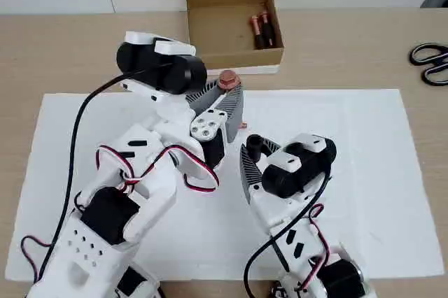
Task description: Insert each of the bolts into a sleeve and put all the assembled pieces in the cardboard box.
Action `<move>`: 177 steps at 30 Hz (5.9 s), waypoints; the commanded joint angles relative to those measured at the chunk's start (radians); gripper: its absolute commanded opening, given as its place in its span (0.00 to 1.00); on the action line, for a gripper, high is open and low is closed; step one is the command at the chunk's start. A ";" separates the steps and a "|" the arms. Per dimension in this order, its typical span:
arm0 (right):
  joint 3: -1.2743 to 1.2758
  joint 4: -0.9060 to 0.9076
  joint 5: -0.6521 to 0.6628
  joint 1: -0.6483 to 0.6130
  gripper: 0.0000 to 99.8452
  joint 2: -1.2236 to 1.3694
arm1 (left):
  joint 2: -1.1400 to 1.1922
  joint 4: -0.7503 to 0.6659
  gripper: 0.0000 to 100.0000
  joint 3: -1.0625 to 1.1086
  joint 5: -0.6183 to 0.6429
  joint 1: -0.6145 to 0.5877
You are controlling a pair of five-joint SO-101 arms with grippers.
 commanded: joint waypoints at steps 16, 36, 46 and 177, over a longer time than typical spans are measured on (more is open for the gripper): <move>-0.005 -0.018 -0.006 0.002 0.00 -0.004 | -0.018 0.008 0.01 -0.021 0.003 0.046; -0.005 -0.018 -0.006 0.016 0.00 -0.008 | -0.020 0.000 0.01 0.056 0.000 0.083; -0.005 -0.018 -0.006 0.016 0.00 -0.008 | -0.020 -0.028 0.01 0.054 -0.002 0.083; -0.003 -0.018 -0.006 0.016 0.00 -0.004 | -0.028 0.410 0.28 -0.122 -0.216 -0.347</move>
